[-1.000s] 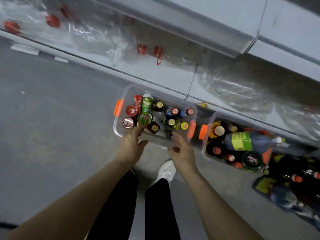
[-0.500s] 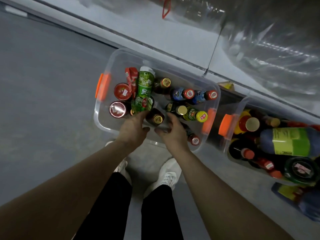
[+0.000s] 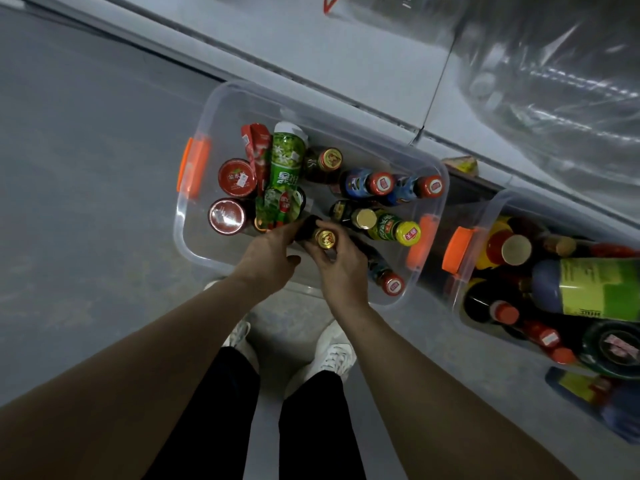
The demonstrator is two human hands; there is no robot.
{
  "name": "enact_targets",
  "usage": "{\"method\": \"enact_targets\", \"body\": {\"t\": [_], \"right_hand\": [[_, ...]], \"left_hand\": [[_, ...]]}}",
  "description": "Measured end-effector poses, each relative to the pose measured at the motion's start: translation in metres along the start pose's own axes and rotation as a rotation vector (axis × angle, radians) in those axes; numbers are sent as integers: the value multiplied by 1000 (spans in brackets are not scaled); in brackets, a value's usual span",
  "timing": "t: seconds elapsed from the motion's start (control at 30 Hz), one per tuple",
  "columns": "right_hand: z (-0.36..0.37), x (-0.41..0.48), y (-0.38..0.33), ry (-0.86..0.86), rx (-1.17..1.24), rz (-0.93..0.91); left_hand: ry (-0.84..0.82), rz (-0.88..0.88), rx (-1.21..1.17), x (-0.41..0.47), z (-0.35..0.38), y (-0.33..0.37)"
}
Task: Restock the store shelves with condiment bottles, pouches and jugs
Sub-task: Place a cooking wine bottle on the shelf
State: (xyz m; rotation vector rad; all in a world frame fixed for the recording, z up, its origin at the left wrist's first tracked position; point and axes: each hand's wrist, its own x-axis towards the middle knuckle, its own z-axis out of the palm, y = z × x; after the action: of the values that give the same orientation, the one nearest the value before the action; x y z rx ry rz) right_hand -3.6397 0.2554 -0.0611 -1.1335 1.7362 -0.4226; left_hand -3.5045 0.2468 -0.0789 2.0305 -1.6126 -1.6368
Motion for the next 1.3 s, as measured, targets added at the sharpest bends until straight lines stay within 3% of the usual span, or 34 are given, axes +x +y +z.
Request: {"method": "enact_targets", "body": {"t": [0.23,0.53,0.83,1.03,1.3], "right_hand": [[-40,-26,-41,-26,-91,-35],[-151,-78,-170,-44,-169,-191],[-236,-163,-313,-6,146,-257],[-288,-215,-390,53,309,-373],[-350,-275,-490,58,410,-536]], "left_hand": [[-89,20,0,-29,-22,24],[-72,143,-71,-111,-99,119],[-112,257,-79,-220,-183,215],[-143,327,-270,-294,-220,276],[-357,419,-492,-372,-278,372]]}}
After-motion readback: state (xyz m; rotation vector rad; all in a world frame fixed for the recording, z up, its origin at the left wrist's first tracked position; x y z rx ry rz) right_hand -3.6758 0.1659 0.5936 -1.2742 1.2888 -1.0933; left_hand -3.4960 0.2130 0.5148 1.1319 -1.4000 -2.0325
